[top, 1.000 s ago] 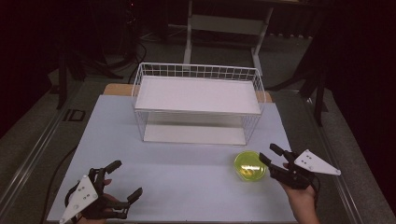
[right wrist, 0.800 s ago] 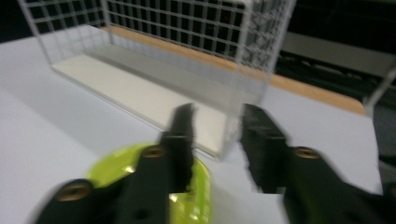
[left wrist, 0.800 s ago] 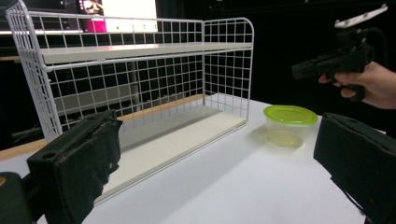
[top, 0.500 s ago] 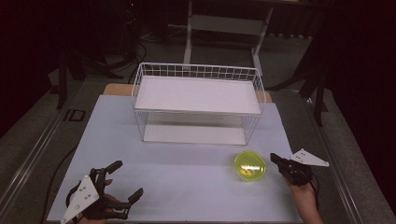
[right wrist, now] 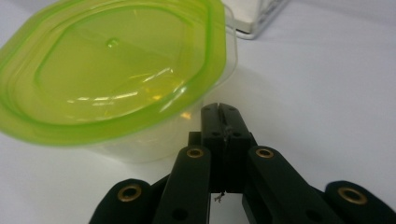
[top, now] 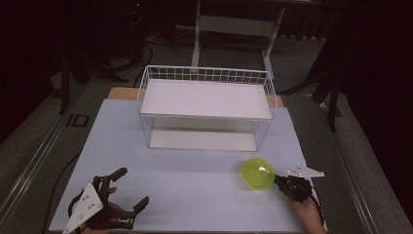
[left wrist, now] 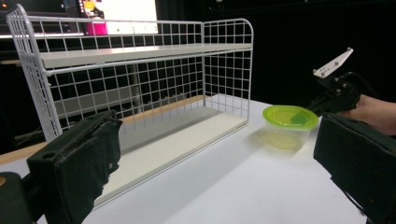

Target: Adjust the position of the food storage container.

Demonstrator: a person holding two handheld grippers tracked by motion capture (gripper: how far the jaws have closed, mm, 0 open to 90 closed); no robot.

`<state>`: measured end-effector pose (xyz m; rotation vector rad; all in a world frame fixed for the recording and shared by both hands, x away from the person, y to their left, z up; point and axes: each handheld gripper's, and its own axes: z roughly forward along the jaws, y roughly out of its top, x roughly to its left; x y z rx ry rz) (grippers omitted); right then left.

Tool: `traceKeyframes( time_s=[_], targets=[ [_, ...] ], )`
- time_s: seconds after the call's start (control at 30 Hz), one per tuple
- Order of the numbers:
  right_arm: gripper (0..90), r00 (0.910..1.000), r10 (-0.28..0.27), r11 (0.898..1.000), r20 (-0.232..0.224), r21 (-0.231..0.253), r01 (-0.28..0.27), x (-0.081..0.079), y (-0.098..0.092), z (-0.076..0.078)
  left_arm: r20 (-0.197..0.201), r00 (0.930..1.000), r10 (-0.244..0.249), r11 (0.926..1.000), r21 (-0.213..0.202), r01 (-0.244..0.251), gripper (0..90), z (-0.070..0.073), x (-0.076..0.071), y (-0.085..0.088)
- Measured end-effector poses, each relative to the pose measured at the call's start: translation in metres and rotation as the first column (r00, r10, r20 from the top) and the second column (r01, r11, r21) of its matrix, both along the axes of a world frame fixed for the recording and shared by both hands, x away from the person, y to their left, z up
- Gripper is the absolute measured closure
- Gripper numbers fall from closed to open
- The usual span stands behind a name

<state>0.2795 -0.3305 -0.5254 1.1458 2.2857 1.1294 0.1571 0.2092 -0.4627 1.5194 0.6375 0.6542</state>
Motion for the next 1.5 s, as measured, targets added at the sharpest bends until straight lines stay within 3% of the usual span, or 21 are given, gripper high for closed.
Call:
traceKeyframes(
  time_s=[0.3,0.47,0.6,0.63,0.67,0.7,0.73,0.87,1.23,1.5],
  targets=[
    [90.0,0.9953,0.087,0.996,-0.044,0.009,-0.086,-0.002,0.028,-0.006,0.002,1.0,0.001,1.0,0.001,-0.001,1.3,0.0,-0.001,0.0],
    [90.0,0.9901,0.134,0.991,-0.044,0.004,-0.134,-0.001,0.046,-0.004,-0.002,1.0,0.0,0.9999,0.011,0.0,1.2,0.0,0.0,-0.001],
    [90.0,0.9897,0.128,0.992,-0.064,0.016,-0.127,0.004,0.051,-0.005,0.002,1.0,-0.002,0.9998,0.018,0.002,1.3,0.0,-0.001,-0.001],
    [90.0,0.9906,0.127,0.992,-0.05,0.002,-0.127,0.005,0.05,-0.005,0.002,1.0,-0.003,0.9999,0.016,0.003,1.2,0.0,-0.001,-0.001],
    [90.0,0.9878,0.12,0.993,-0.099,0.008,-0.12,0.01,0.047,-0.003,0.003,1.0,-0.002,0.9999,0.017,0.002,1.3,0.0,-0.002,-0.001],
    [90.0,0.9878,0.12,0.993,-0.099,0.008,-0.12,0.01,0.047,-0.003,0.004,1.0,-0.002,0.9998,0.017,0.002,1.3,0.0,-0.002,-0.001],
    [90.0,0.9905,0.091,0.994,-0.102,0.064,-0.085,0.011,0.041,-0.001,0.005,1.0,-0.002,0.9998,0.018,0.002,1.2,0.001,-0.001,0.0],
    [90.0,0.9921,0.075,0.996,-0.1,0.062,-0.069,0.013,0.04,0.0,0.003,1.0,-0.005,0.9998,0.019,0.005,1.3,0.0,-0.001,-0.001],
    [90.0,0.979,0.133,0.99,-0.155,0.073,-0.123,0.018,0.07,-0.008,0.005,1.0,-0.007,0.9997,0.023,0.006,1.3,0.0,-0.001,-0.002],
    [90.0,0.9692,0.185,0.982,-0.163,0.08,-0.174,0.016,0.097,-0.01,0.007,0.9999,-0.007,0.9995,0.029,0.007,1.2,0.0,-0.002,-0.002]
  ],
)
